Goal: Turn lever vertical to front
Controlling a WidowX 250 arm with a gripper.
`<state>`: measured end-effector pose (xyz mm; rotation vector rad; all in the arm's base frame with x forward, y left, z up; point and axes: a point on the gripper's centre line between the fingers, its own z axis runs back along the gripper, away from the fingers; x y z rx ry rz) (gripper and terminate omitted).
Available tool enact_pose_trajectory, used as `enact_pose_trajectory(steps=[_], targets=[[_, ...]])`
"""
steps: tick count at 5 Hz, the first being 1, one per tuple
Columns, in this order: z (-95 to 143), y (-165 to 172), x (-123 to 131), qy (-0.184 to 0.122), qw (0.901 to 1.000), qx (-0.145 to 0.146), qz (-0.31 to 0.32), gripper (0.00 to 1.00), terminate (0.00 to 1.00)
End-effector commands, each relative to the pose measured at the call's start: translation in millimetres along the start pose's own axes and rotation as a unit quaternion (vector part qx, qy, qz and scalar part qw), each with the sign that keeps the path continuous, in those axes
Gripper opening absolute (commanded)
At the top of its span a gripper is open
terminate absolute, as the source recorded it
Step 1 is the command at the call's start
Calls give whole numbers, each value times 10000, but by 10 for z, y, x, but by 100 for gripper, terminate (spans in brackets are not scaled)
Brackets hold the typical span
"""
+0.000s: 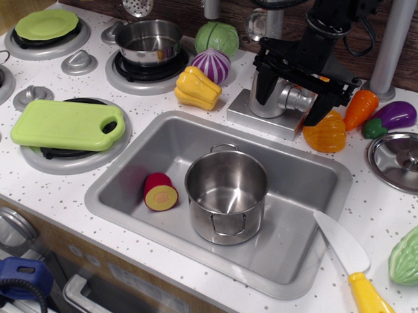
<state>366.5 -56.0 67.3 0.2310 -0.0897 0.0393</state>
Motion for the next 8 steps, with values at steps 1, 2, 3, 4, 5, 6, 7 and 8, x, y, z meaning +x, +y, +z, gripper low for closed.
enact_pose_trajectory(steps=[1,2,3,4,5,6,7,8], targets=[[0,0,0,0,10000,0,0,100,0],[79,22,126,-518,9980,329,-129,100,0],[150,2,225,-868,9954,406,-92,100,0],[253,-44,341,-1388,9898,297,115,100,0],[309,-38,461,-1592,9861,473,3,100,0],[352,-5,556,-1706,9840,505,-48,100,0],[376,-2,598,-1755,9831,527,-17,100,0],[336,8,620,-1583,9871,210,81,0,0]])
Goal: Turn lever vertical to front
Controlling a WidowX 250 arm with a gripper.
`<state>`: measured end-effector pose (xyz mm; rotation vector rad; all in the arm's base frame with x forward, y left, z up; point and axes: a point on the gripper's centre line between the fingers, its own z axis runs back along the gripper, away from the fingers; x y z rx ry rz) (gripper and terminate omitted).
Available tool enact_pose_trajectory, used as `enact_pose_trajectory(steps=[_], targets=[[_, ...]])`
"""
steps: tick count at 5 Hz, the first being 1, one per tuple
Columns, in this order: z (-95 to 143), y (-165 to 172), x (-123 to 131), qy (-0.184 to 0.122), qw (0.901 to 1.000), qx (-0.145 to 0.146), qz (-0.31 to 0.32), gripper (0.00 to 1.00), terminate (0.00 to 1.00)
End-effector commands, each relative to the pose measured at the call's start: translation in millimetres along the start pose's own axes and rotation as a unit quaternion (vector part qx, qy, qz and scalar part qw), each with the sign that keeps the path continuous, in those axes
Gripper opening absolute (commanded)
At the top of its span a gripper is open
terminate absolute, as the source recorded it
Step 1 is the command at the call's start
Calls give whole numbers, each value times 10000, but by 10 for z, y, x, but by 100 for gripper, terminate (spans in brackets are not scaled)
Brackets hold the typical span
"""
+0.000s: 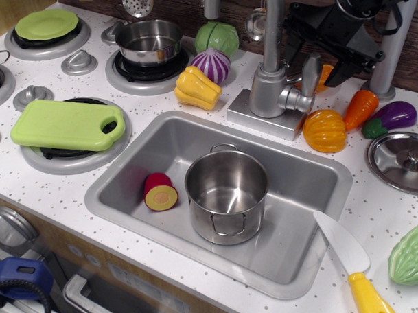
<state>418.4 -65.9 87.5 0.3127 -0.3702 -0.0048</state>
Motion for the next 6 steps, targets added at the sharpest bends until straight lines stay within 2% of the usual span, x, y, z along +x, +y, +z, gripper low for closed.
enact_pose_trajectory(steps=[1,2,3,4,5,6], targets=[[153,92,116,-22,9996,-179,195,0,0],[162,70,34,170,9992,-175,306,0,0],[232,-10,-100,933,9939,-233,538,0,0],[211,-52,-215,1209,9904,-248,625,0,0],[50,-130,-286,1215,9897,-405,639,0,0],[-89,-168,-397,1042,9906,-538,701,0,0]])
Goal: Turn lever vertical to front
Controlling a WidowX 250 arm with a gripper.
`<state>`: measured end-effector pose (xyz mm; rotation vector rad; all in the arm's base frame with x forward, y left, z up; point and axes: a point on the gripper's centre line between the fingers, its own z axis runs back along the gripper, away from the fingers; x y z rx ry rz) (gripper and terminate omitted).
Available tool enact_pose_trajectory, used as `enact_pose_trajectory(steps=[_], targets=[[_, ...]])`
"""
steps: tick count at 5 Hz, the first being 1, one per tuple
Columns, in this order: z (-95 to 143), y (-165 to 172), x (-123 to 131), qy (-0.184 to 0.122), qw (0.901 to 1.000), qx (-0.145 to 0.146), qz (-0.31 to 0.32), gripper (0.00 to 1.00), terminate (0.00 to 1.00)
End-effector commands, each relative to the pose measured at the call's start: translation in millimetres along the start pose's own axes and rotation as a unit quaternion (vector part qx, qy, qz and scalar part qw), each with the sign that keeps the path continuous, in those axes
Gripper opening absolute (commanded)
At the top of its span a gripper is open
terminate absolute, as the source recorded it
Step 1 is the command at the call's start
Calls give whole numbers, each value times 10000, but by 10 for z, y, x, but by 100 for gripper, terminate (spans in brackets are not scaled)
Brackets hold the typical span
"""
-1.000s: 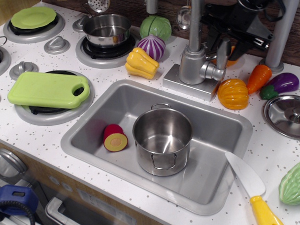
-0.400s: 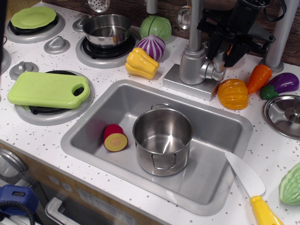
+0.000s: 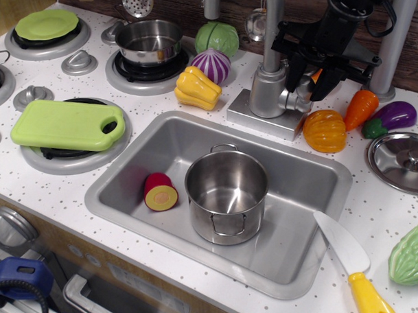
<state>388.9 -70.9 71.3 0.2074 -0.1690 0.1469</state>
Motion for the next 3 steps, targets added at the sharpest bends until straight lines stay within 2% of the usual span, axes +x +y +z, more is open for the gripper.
enact_pose_trajectory(steps=[1,2,3], targets=[[-170,-37,-86,-2,9995,-302,-43,0,0],[-267,-18,-82,54,9989,-449,-112,0,0],[-262,0,-60,47,9986,-489,-180,0,0]])
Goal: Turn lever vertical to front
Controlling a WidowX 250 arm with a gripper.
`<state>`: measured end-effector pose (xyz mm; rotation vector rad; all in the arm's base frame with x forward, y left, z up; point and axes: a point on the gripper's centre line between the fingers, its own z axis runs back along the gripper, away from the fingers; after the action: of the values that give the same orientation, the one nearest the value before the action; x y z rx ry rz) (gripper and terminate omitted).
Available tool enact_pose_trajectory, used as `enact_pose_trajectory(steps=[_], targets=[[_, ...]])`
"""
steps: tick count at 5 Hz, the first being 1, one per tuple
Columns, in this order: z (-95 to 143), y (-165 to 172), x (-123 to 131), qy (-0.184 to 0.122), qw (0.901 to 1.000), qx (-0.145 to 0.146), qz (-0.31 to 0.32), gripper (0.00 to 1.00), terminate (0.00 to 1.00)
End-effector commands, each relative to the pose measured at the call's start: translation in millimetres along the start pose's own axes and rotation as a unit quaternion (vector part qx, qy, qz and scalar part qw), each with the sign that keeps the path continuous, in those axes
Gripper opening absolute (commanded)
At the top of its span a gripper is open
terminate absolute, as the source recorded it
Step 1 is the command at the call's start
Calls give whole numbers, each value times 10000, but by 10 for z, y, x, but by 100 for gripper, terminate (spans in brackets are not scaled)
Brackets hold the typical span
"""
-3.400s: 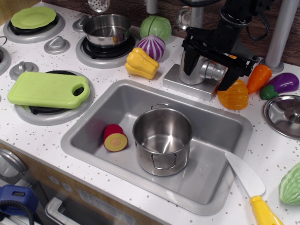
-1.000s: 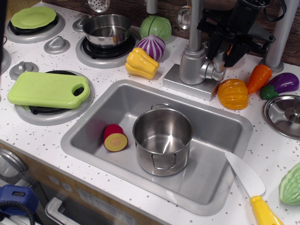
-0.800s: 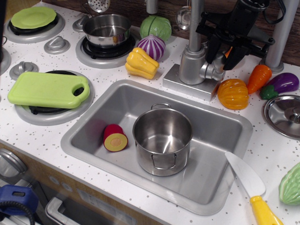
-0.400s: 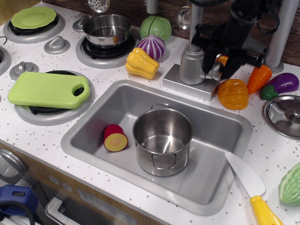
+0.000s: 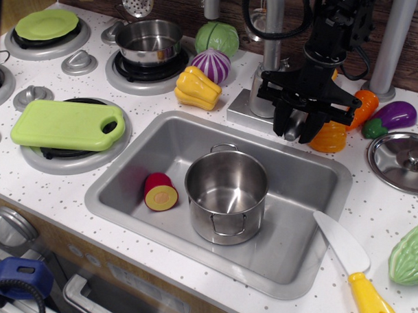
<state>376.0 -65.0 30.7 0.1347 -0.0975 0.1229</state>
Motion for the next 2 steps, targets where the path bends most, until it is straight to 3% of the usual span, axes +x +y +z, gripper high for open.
enact_pose_trajectory(steps=[1,2], targets=[[325,8,139,-300,9995,65,-82,100,0],[572,-28,123,-188,9991,381,-25,100,0]])
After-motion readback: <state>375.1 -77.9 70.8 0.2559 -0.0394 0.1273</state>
